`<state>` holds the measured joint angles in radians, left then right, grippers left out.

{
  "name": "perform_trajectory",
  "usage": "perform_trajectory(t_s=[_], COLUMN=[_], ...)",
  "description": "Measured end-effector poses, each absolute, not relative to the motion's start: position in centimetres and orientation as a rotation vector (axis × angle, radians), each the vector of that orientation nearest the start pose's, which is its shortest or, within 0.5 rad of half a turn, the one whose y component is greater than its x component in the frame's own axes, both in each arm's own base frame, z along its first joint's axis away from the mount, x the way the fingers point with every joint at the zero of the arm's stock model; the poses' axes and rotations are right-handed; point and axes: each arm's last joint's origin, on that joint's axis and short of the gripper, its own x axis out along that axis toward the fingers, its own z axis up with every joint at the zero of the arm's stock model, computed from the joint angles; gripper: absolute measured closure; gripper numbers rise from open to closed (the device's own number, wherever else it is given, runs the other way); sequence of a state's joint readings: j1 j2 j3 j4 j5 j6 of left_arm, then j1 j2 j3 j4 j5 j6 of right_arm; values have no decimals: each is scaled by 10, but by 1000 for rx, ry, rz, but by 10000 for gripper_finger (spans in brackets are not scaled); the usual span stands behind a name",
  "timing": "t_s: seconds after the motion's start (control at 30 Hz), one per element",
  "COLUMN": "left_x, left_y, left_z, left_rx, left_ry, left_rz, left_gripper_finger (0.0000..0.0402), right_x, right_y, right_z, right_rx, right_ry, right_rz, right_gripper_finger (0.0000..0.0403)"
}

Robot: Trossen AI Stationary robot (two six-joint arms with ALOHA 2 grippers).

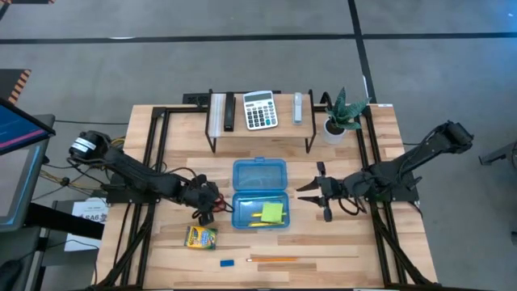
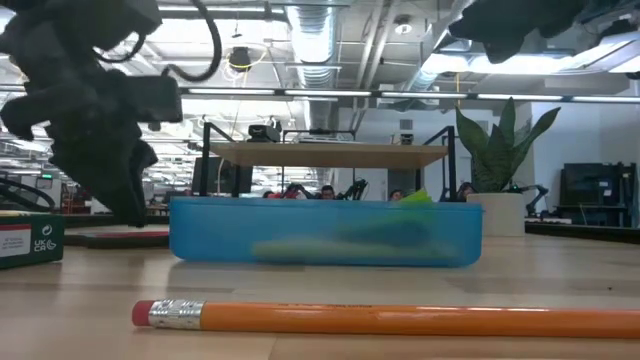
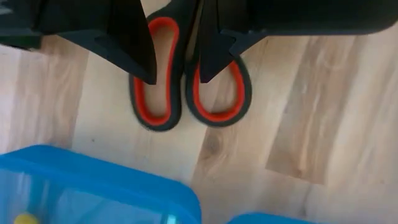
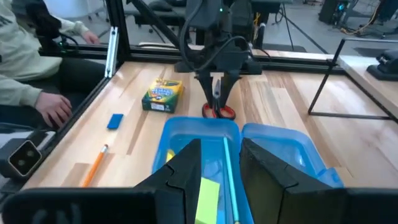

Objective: Pack school essentials
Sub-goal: Put the black scissor into the blue supply box

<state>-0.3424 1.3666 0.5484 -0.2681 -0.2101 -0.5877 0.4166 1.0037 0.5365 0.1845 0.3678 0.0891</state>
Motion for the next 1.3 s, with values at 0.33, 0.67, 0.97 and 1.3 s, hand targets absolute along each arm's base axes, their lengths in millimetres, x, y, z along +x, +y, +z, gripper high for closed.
perform_trajectory(t_s=[0.33,0.67,0.97,1.3], left_x=[222,222,228,233], left_y=[-65,-63,-65,-63], left_z=[117,115,124,139], left_rx=[-216,-156,-99,-18], left_ry=[1114,1128,1151,1217], left_rz=[171,169,157,230], left_gripper_finger=[294,313,363,361], right_x=[210,210,210,210], right_y=[76,77,77,77], right_z=[236,237,237,237], right_rx=[-29,-28,-30,-30], right_ry=[276,271,271,271], right_rz=[17,19,19,19], right_gripper_finger=[274,274,274,274])
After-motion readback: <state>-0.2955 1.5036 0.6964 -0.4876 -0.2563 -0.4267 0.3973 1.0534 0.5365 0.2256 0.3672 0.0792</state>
